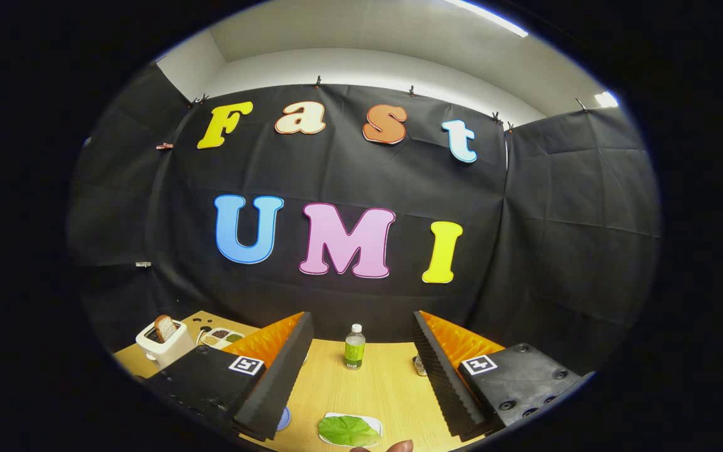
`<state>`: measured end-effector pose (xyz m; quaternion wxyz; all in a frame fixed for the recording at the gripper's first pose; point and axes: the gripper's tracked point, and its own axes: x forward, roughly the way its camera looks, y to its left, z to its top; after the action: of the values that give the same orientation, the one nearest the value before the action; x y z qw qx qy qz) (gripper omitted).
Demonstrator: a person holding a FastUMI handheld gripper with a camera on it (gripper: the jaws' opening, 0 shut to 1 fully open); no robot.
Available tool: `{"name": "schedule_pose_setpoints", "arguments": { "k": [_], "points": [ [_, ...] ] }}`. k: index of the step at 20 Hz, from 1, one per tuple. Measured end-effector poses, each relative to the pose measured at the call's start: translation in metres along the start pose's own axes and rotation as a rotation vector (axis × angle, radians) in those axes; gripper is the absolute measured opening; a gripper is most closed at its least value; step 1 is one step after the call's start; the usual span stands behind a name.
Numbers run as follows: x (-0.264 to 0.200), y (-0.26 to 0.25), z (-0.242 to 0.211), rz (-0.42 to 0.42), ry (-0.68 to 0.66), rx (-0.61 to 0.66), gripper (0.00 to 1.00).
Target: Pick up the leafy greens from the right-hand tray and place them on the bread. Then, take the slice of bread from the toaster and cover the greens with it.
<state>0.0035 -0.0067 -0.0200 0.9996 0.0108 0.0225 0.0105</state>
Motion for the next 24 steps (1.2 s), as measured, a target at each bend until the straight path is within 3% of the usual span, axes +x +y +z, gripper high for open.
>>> {"name": "schedule_pose_setpoints", "arguments": {
  "k": [3,6,12,18,22,24],
  "points": [
    [0.003,-0.002,-0.004,0.017,0.006,-0.003,0.98],
    [0.01,0.008,-0.032,0.101,0.068,-0.009,0.98],
    [0.018,0.018,-0.167,0.294,0.372,-0.075,0.98],
    [0.015,0.02,-0.294,0.376,0.637,-0.135,0.98],
    [0.015,0.028,-0.355,0.446,0.771,-0.2,0.97],
    [0.017,0.03,-0.378,0.47,0.826,-0.22,0.92]
  ]
}}
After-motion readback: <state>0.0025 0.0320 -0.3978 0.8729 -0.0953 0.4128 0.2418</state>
